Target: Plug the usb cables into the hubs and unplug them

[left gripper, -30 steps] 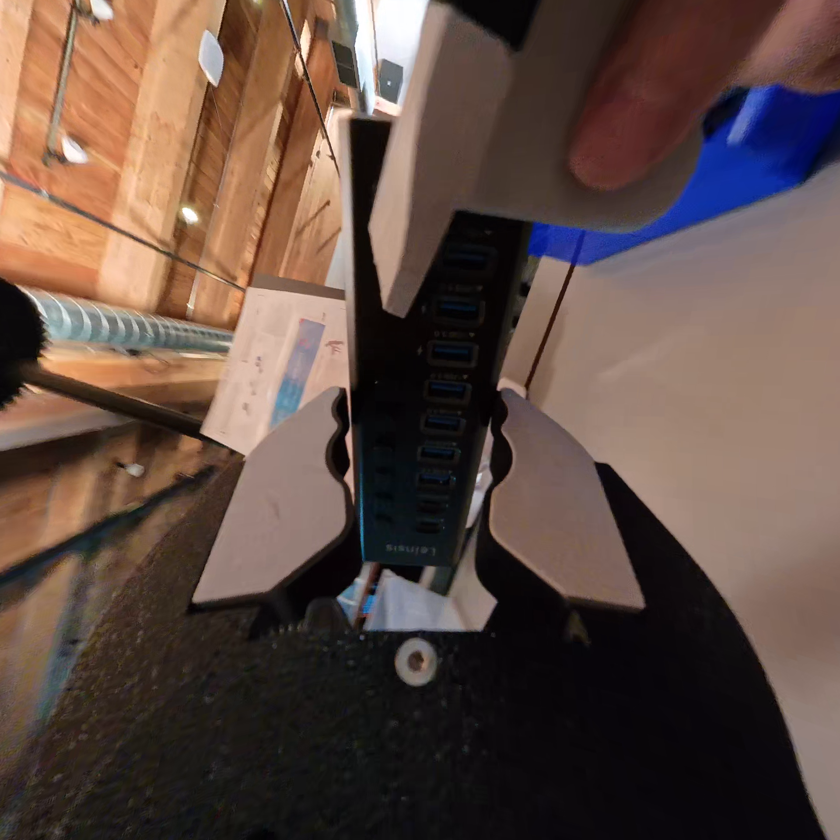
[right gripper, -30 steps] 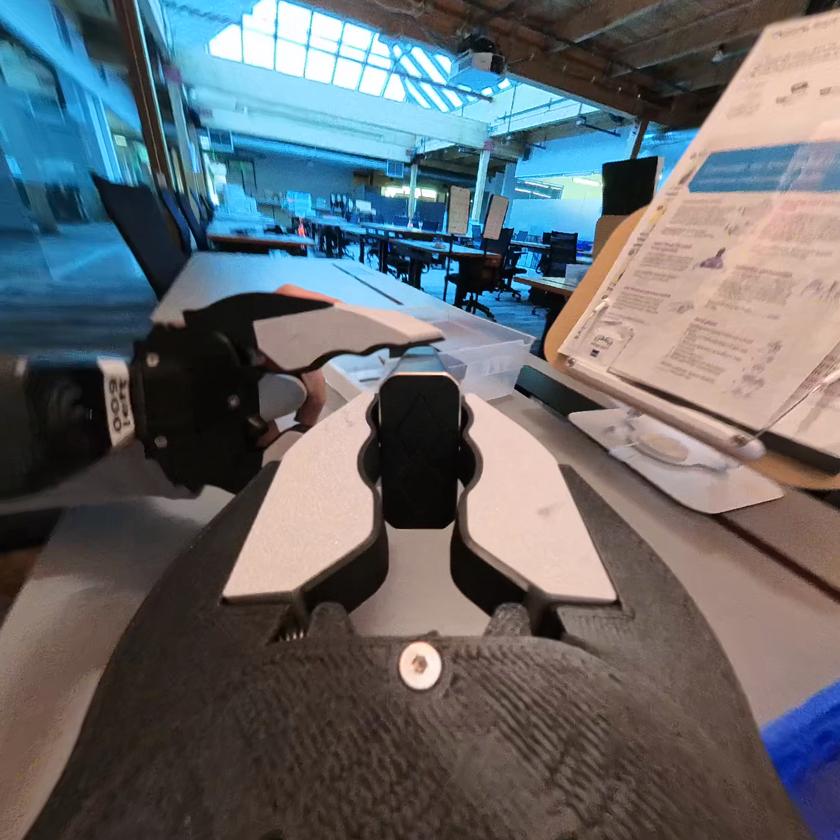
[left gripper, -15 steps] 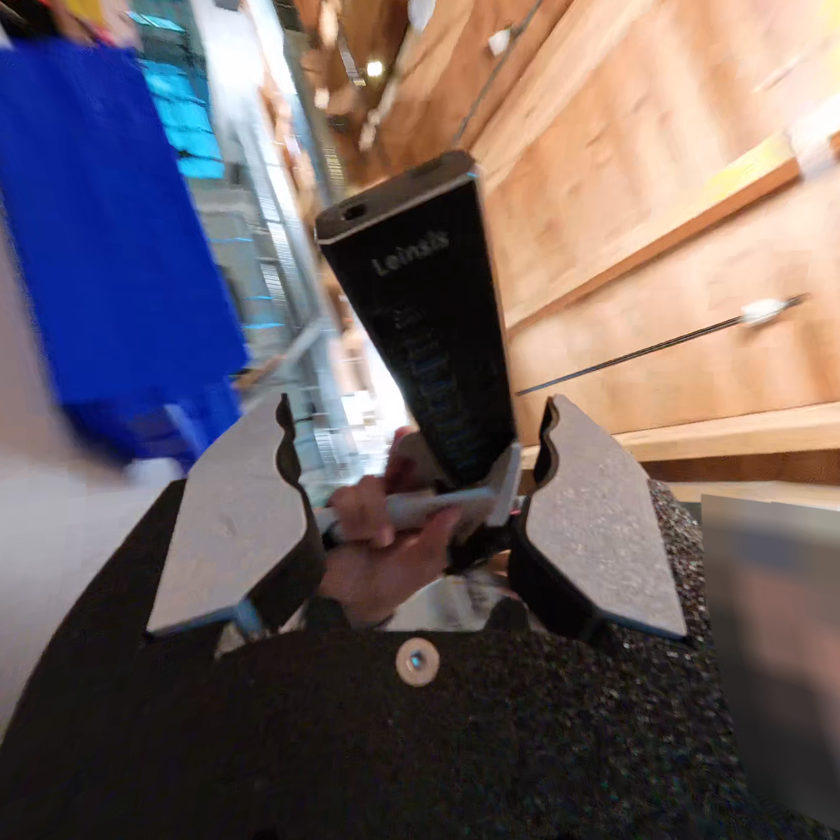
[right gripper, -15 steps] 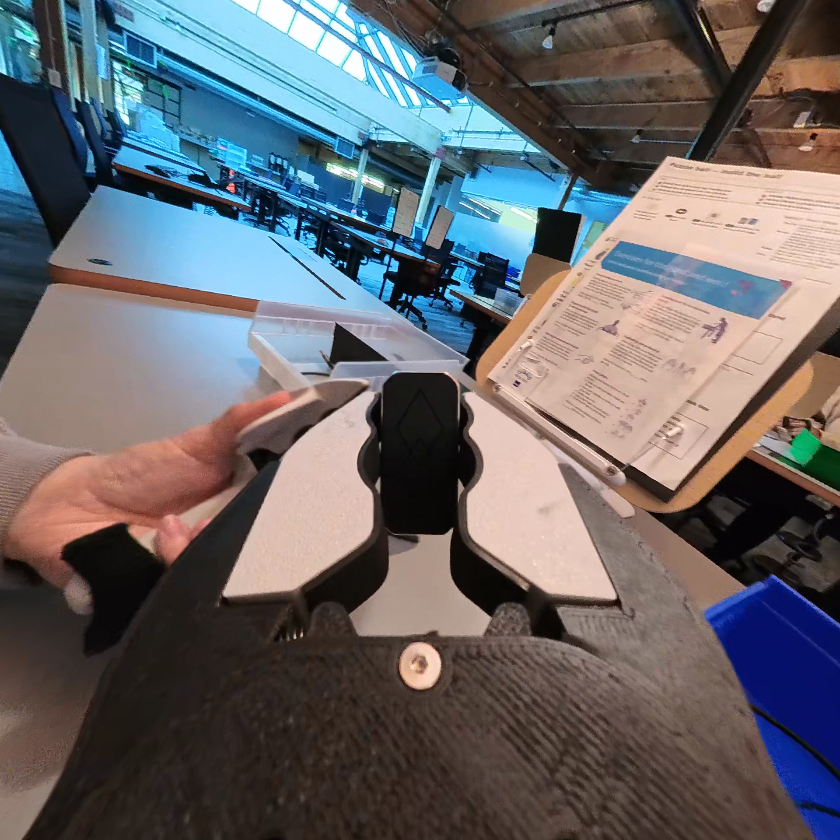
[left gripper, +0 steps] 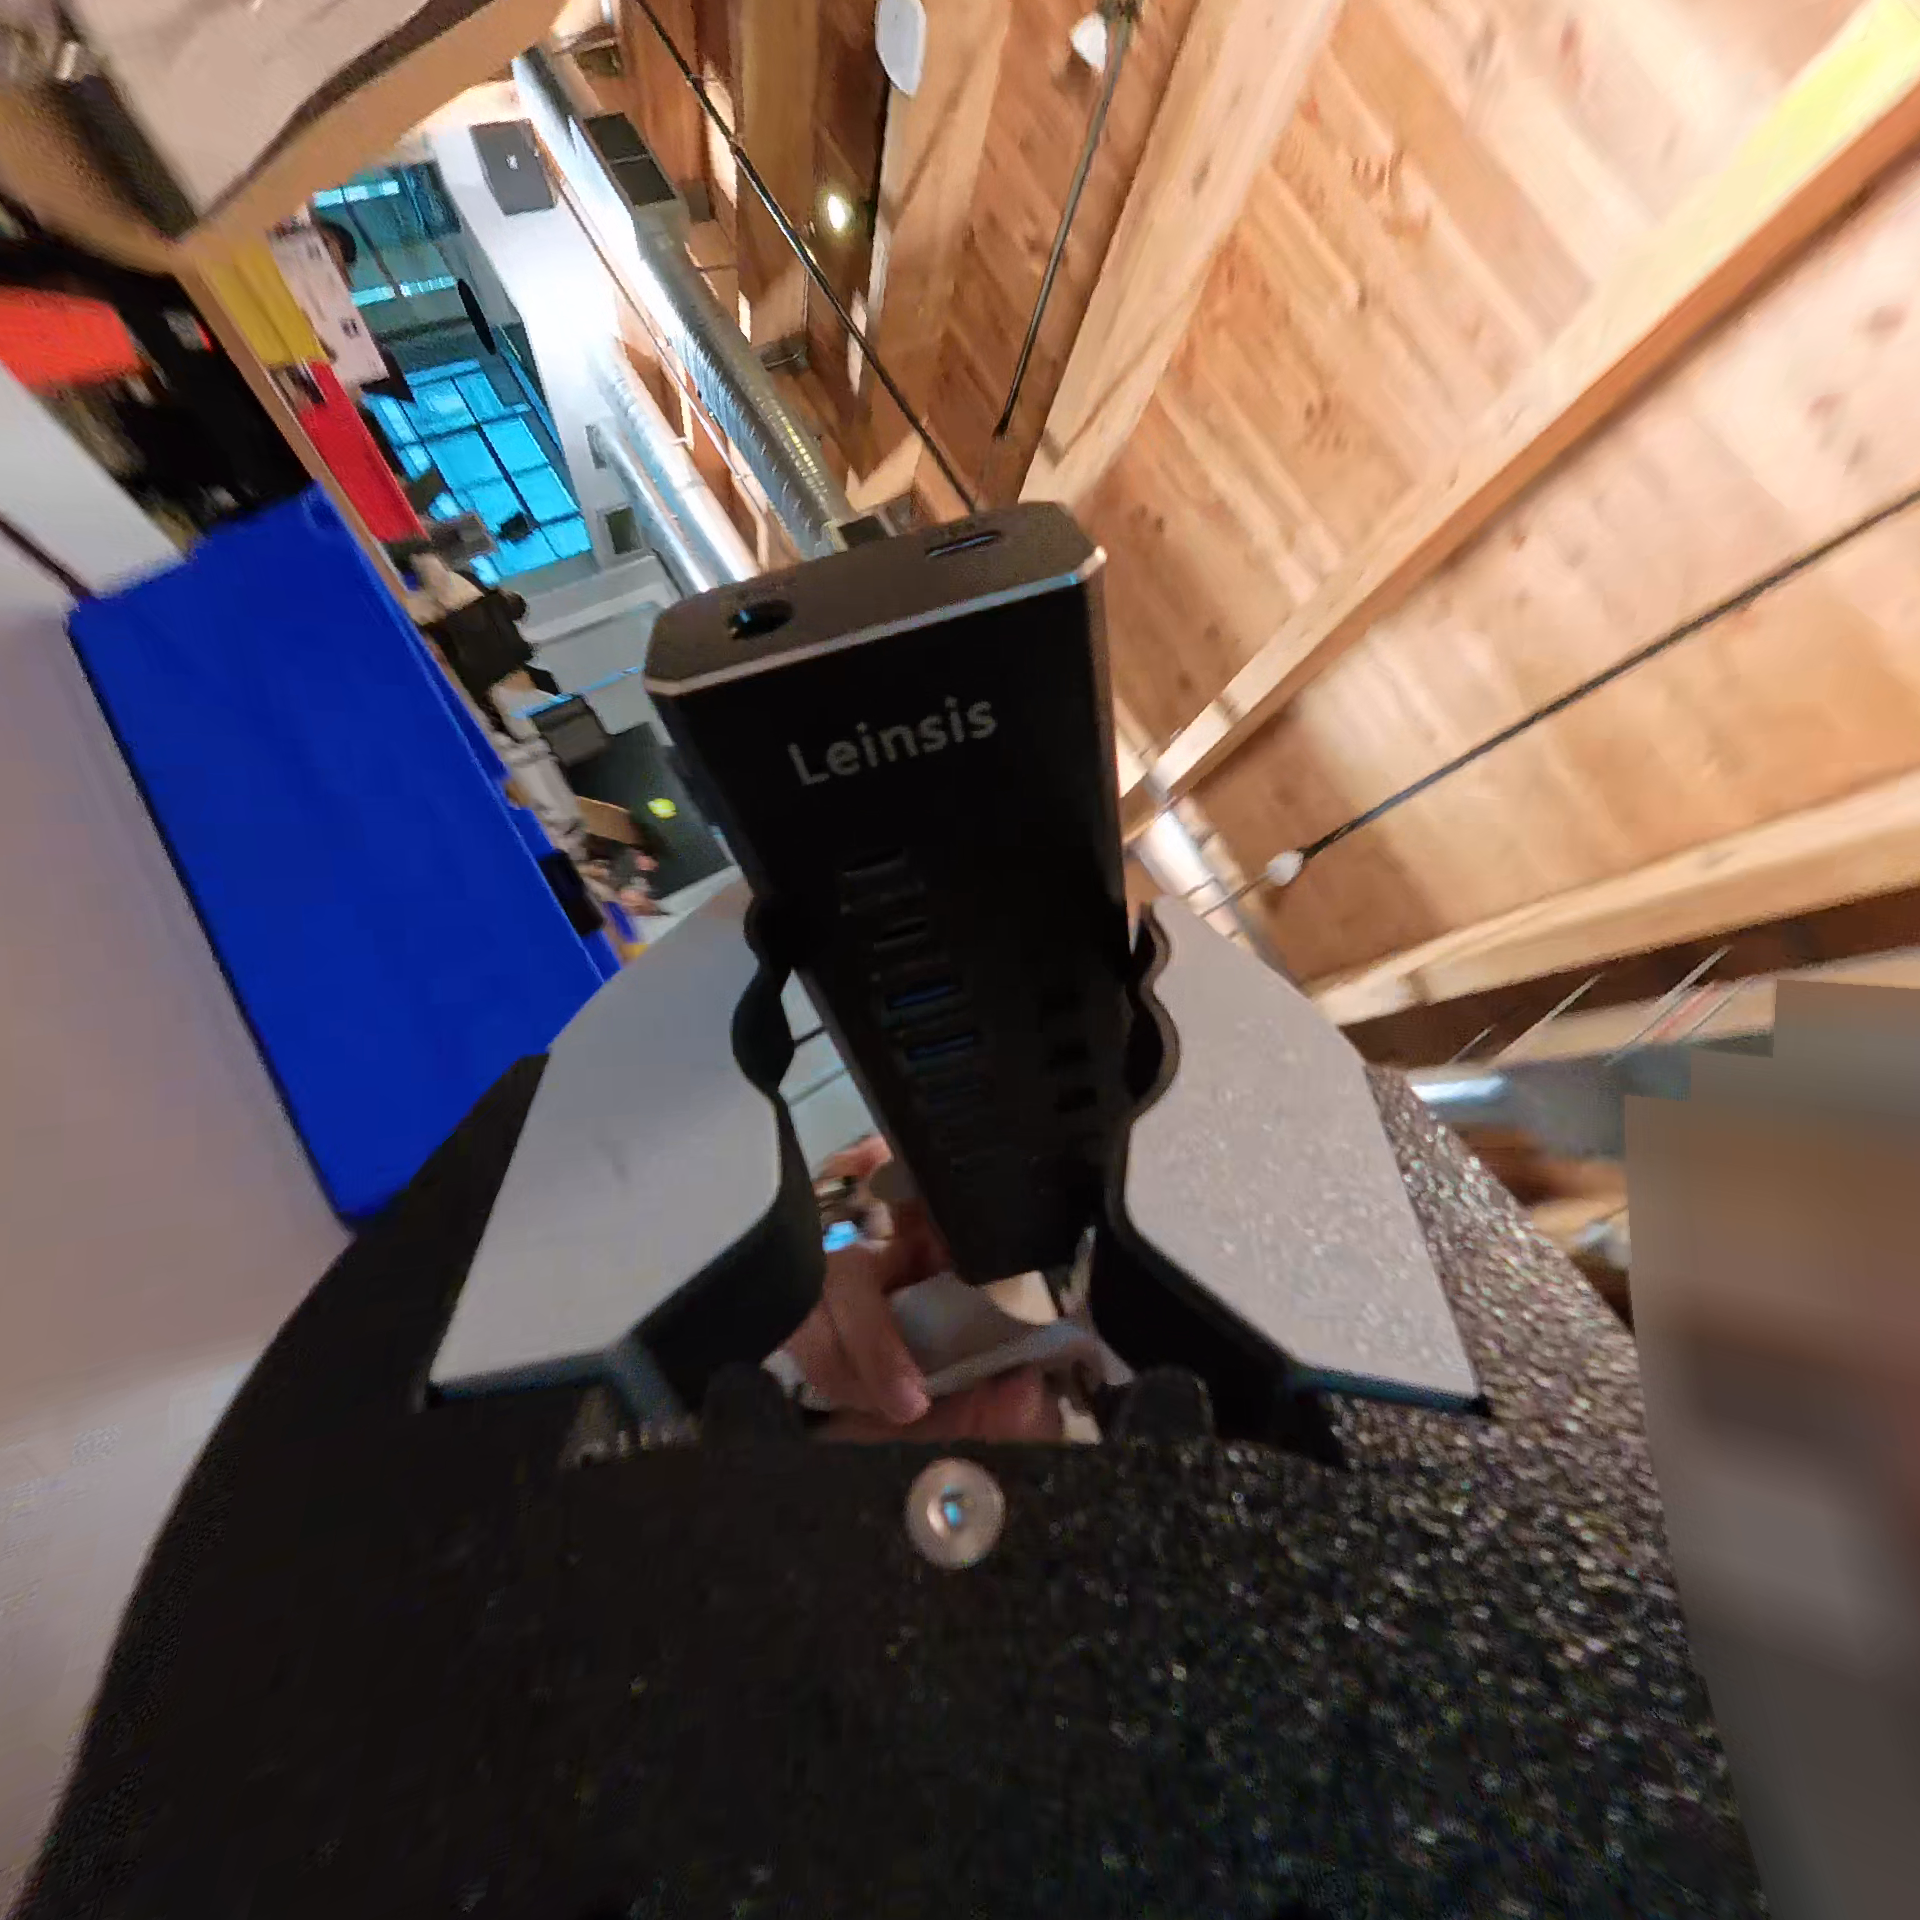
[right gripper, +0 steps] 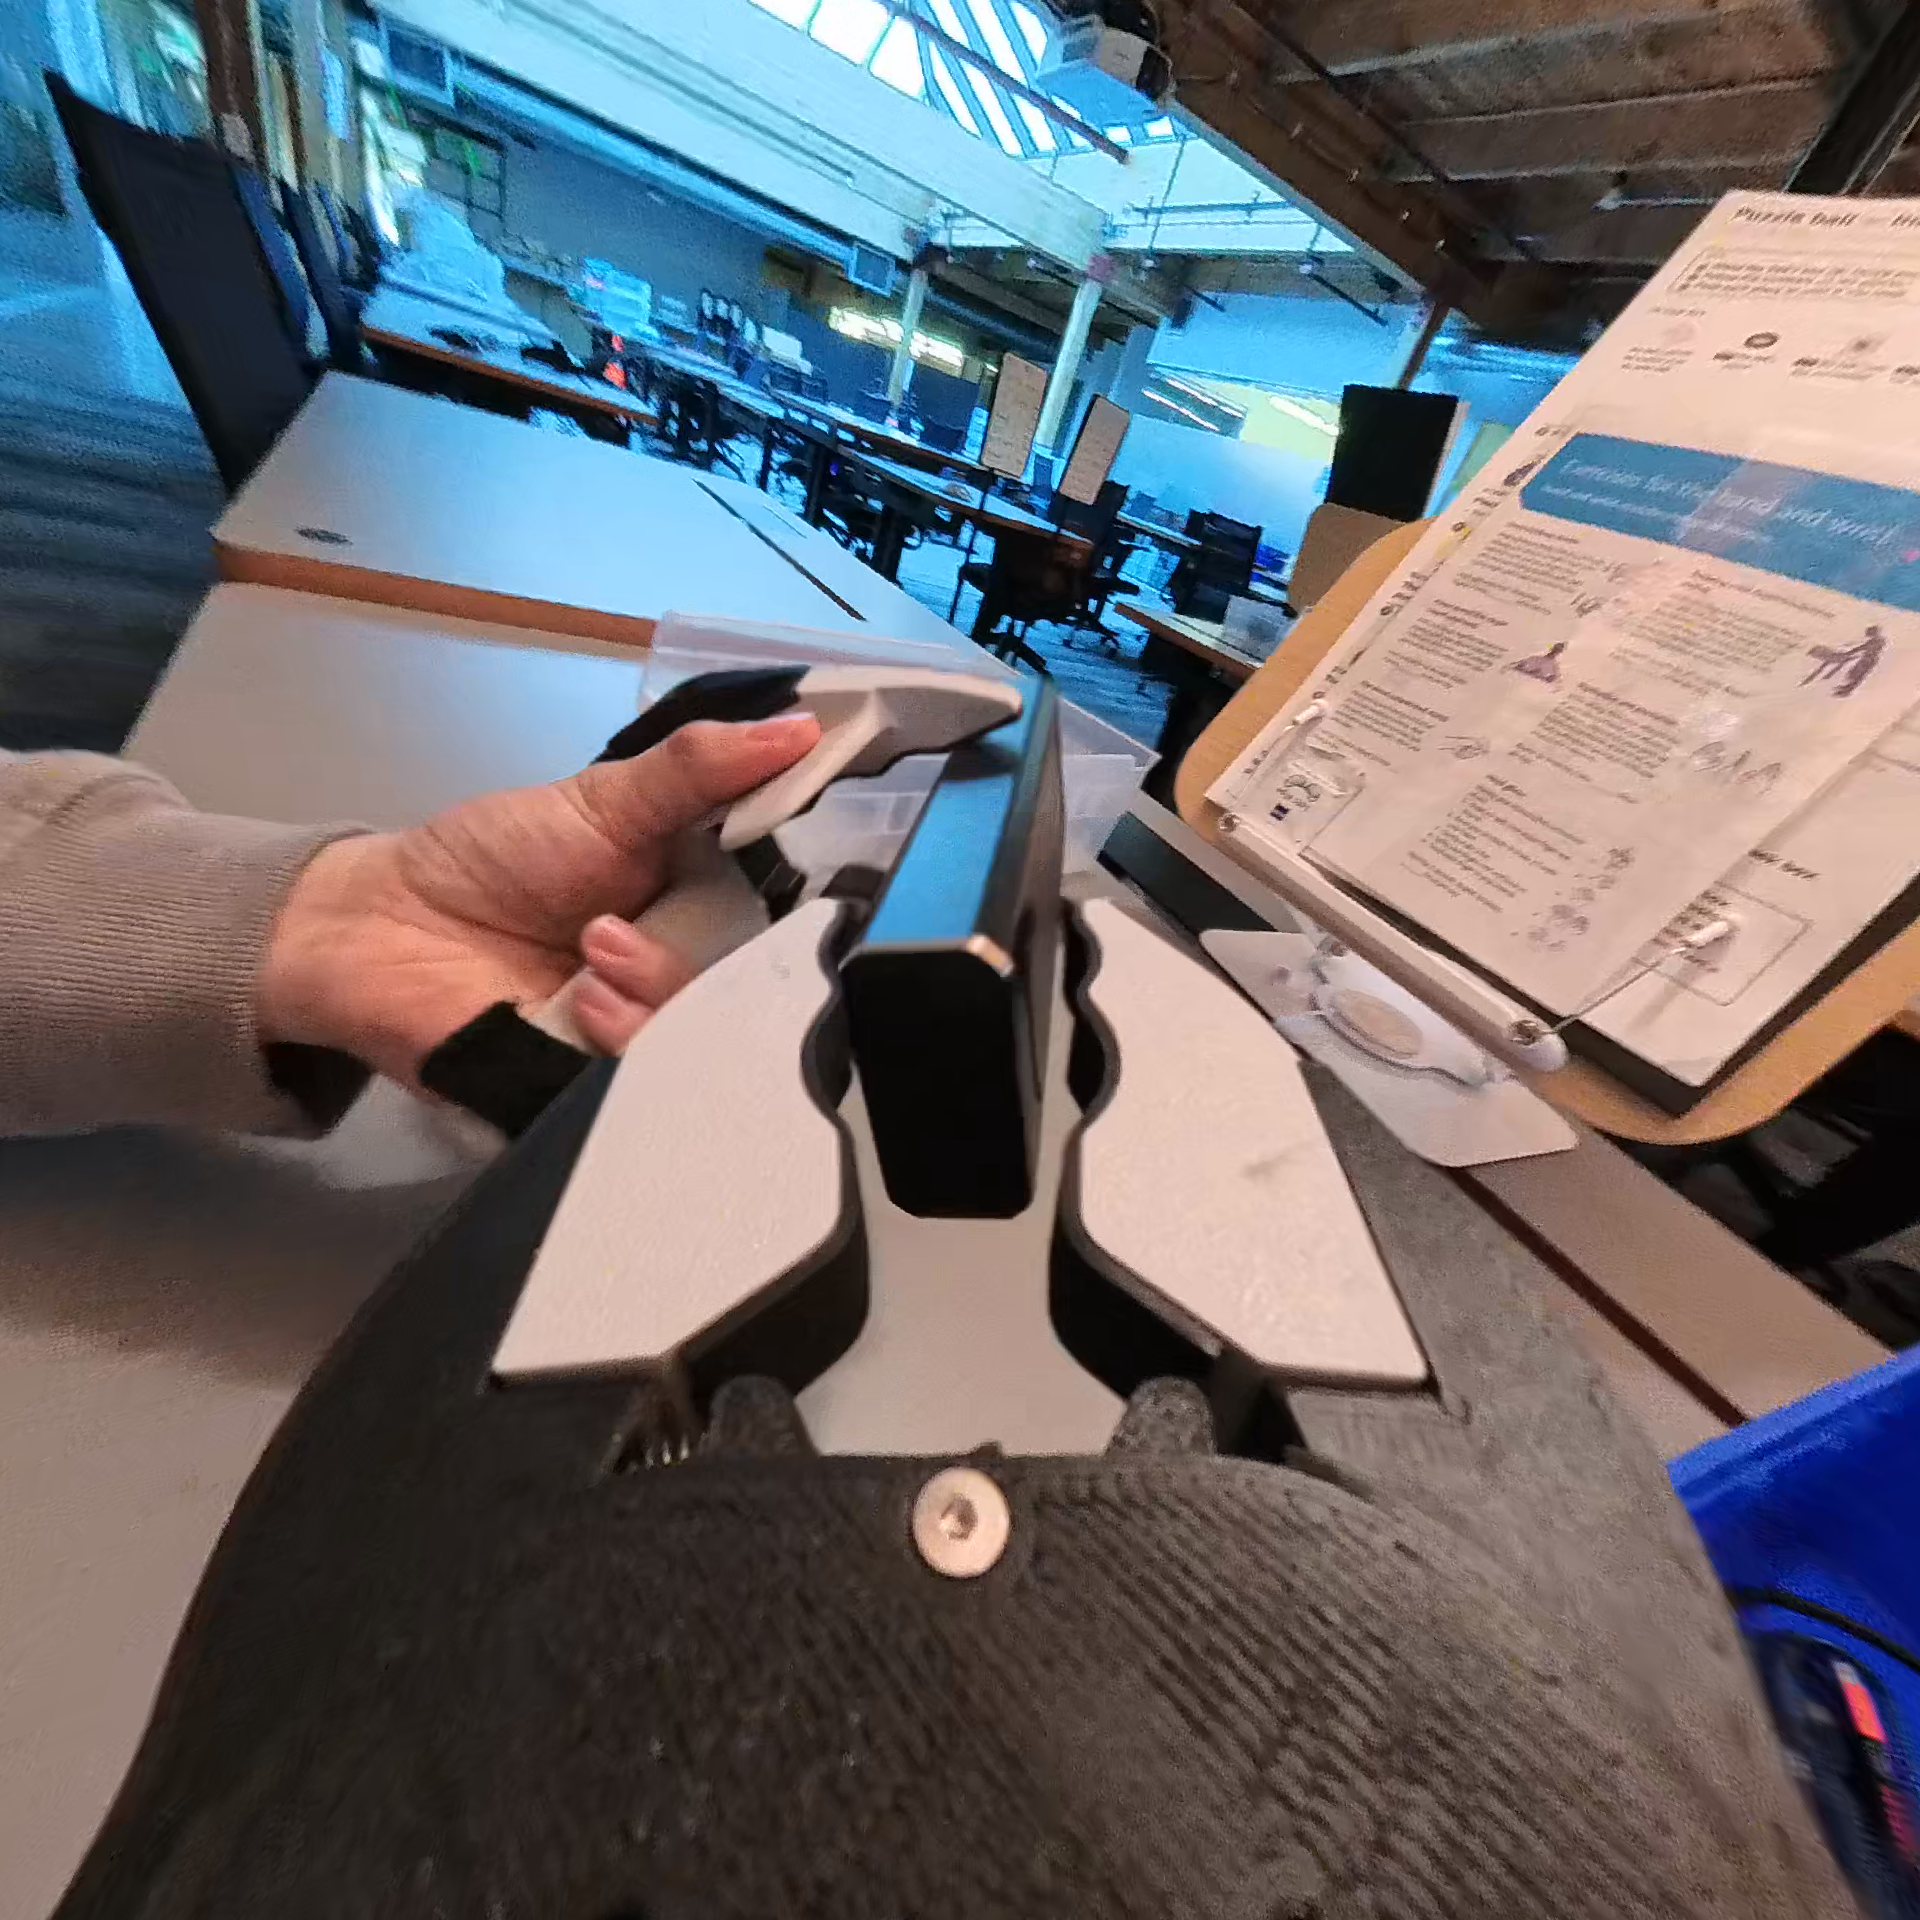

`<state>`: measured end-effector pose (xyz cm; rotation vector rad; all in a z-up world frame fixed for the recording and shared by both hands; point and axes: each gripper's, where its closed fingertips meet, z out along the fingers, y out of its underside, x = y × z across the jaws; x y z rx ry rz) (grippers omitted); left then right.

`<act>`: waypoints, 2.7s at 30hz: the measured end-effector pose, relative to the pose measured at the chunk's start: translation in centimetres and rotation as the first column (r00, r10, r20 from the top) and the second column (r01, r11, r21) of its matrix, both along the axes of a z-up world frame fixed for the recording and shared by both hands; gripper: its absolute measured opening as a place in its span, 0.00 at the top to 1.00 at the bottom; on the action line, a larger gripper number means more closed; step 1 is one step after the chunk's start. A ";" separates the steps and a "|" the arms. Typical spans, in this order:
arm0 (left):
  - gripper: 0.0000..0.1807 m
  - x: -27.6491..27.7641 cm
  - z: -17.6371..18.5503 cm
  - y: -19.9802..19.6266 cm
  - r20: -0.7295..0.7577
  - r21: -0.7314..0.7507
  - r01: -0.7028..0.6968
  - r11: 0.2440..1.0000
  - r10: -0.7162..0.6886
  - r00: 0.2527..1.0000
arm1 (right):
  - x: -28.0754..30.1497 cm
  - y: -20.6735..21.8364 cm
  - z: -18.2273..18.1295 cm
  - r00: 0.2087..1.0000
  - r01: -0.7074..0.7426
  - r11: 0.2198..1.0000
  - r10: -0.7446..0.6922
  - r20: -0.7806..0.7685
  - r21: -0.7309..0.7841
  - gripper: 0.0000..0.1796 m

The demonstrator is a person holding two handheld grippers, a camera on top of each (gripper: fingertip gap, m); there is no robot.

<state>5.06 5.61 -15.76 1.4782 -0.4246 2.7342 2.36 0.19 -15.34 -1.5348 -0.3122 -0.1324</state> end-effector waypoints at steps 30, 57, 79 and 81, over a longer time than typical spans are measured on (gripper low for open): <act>0.58 -3.2 -0.5 -8.0 -0.006 0.997 -0.015 -0.080 -0.256 0.967 | -0.5 1.5 -7.1 0.999 -0.052 0.947 0.054 -0.002 -0.318 0.66; 0.63 -3.5 1.0 -9.2 -0.146 0.893 0.039 -0.448 -0.205 0.968 | -2.2 1.9 -6.2 0.964 -0.207 0.961 0.169 -0.206 -0.182 0.49; 0.62 -3.0 -0.4 -10.0 -0.224 0.867 0.110 -0.486 -0.183 0.957 | -2.2 1.6 -6.0 0.978 -0.172 0.966 0.144 -0.151 -0.194 0.58; 0.62 -2.9 0.2 -10.0 -0.189 0.886 0.094 -0.454 -0.168 0.968 | -2.1 1.5 -5.6 0.976 -0.173 0.968 0.143 -0.166 -0.183 0.58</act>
